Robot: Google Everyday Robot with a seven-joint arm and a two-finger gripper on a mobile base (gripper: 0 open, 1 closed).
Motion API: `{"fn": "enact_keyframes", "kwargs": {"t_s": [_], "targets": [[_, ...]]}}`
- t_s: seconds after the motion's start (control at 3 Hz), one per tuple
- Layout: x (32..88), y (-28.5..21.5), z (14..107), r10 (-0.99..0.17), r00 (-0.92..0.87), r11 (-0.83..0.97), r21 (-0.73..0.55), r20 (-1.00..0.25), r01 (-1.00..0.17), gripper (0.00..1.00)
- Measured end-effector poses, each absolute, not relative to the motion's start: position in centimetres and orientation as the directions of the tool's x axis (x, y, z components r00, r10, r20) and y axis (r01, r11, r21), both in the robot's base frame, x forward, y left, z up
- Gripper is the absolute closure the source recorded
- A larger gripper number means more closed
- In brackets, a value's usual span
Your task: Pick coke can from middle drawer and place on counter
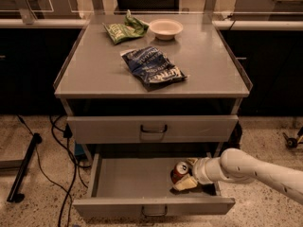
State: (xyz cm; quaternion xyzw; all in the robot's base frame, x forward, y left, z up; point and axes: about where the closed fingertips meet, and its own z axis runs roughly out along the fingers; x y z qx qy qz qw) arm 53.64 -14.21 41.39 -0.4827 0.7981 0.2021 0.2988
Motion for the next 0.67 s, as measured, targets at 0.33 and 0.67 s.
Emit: {"fn": "enact_keyframes", "kwargs": {"t_s": [0.33, 0.67], "targets": [[53.76, -12.92, 40.86, -0.638, -0.353, 0.442, 0.050, -0.684, -0.896, 0.28], [53.76, -12.91, 40.85, -0.638, -0.353, 0.442, 0.050, -0.684, -0.896, 0.47]]}}
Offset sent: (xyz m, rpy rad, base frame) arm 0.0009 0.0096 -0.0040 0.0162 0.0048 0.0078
